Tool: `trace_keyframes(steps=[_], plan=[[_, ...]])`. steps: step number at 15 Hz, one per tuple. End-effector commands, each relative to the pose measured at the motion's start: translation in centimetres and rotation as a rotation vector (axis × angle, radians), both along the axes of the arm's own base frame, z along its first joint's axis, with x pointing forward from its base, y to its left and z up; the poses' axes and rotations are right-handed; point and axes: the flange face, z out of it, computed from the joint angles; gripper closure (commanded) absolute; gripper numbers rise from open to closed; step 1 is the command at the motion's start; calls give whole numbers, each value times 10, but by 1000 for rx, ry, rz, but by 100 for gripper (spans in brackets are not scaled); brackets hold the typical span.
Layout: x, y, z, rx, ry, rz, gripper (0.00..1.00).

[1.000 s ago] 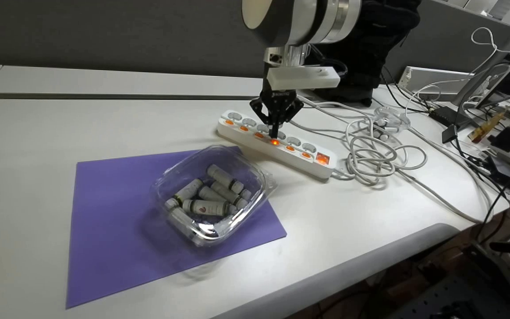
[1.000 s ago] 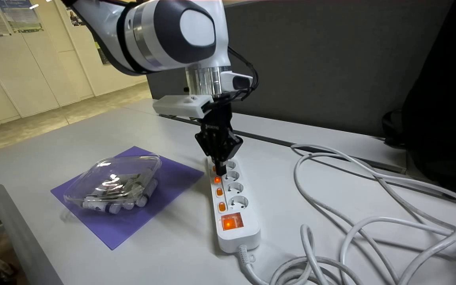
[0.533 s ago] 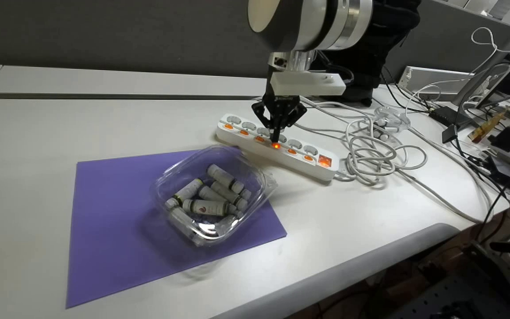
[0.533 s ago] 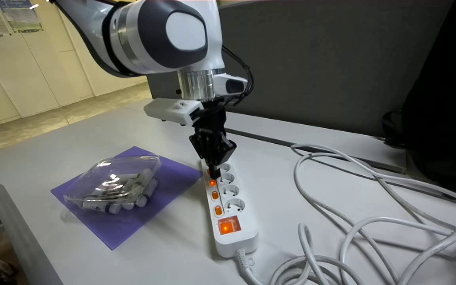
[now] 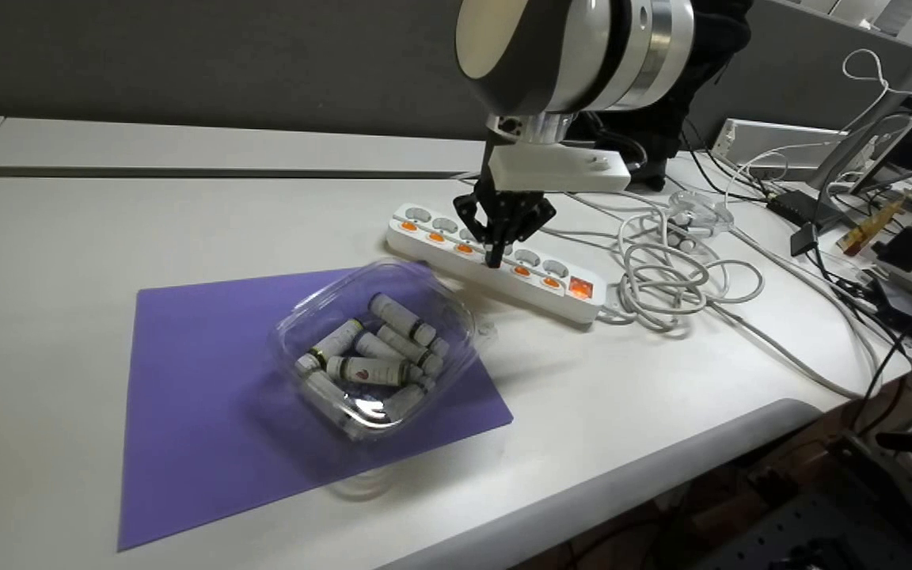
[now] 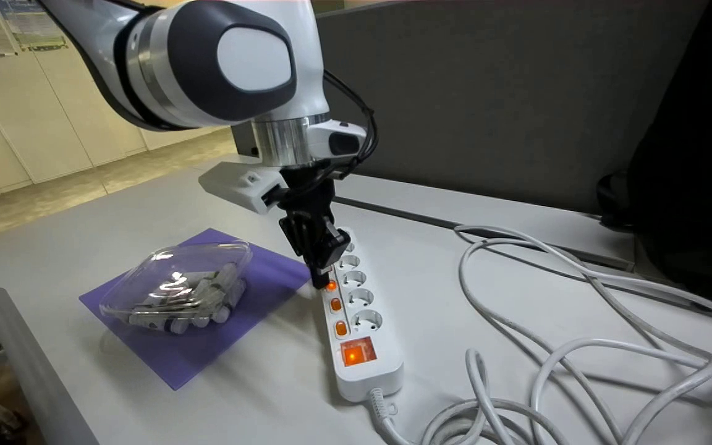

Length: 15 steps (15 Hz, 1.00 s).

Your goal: Turn off the fourth switch on the extension cable.

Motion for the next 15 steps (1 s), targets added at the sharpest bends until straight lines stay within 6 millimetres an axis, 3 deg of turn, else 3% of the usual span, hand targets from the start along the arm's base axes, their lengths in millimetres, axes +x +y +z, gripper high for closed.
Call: trace_keyframes(steps=[1, 10, 15], plan=[[-6, -4, 10, 18, -26, -56, 100], [2, -20, 5, 74, -20, -134, 100], [6, -39, -2, 170, 6, -168, 100]])
